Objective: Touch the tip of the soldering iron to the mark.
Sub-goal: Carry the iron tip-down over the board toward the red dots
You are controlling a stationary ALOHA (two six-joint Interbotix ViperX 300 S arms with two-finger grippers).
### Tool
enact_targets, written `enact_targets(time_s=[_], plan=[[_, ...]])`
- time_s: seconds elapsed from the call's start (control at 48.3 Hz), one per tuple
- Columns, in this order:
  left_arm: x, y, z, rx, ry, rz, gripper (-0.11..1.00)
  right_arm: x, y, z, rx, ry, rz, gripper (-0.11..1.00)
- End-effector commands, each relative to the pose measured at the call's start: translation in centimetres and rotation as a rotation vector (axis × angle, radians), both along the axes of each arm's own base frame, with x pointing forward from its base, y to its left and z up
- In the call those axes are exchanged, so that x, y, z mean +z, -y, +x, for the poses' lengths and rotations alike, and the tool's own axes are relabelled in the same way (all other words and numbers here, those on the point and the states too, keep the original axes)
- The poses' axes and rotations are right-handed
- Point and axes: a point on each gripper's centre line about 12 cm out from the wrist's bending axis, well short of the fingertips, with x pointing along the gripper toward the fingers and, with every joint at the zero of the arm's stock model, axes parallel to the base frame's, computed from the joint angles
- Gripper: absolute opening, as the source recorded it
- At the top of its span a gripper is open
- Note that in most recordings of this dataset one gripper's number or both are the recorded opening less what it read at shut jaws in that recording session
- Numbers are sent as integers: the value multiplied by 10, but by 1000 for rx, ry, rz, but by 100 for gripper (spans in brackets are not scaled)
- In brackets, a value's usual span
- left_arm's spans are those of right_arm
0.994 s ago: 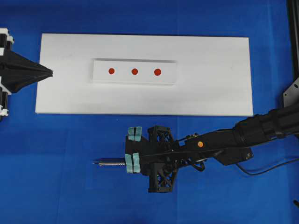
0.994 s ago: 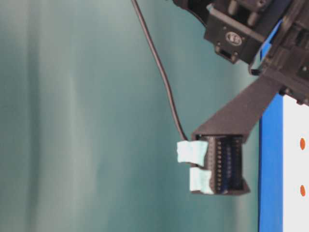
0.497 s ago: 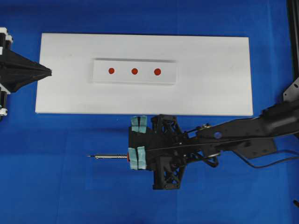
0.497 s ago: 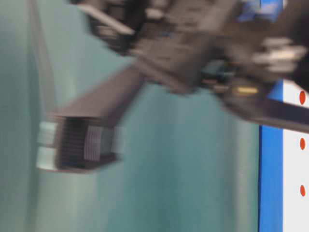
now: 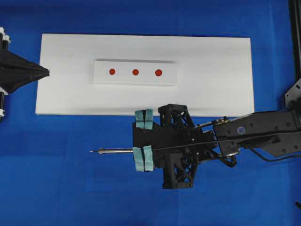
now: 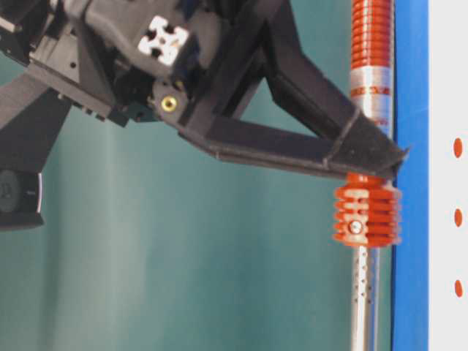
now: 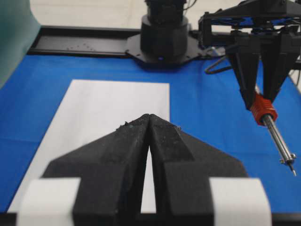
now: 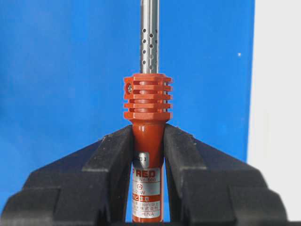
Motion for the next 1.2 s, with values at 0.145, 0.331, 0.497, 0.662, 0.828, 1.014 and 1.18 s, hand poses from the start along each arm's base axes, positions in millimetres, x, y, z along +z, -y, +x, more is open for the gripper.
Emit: enact_targets(time_s=[0.145, 0.331, 0.497, 0.662, 0.828, 1.014, 1.18], plan=[[3, 0, 1, 1, 8, 0, 0, 30, 42, 0, -16, 43, -57, 6], [2, 0, 2, 1, 5, -1, 0, 30, 84, 3, -10, 30, -121, 6], [0, 0, 1, -1, 0, -11, 0, 30, 117, 2, -20, 14, -155, 6], [0, 0, 1, -1, 1, -18, 0, 32, 148, 0, -25, 5, -200, 6], [0, 0, 1, -1, 1, -18, 0, 32, 173, -4, -44, -4, -224, 6], [0, 0, 1, -1, 1, -18, 0, 32, 192, -7, -53, -8, -239, 6], [0, 0, 1, -1, 1, -20, 0, 31, 193, -8, -34, -18, -229, 6]])
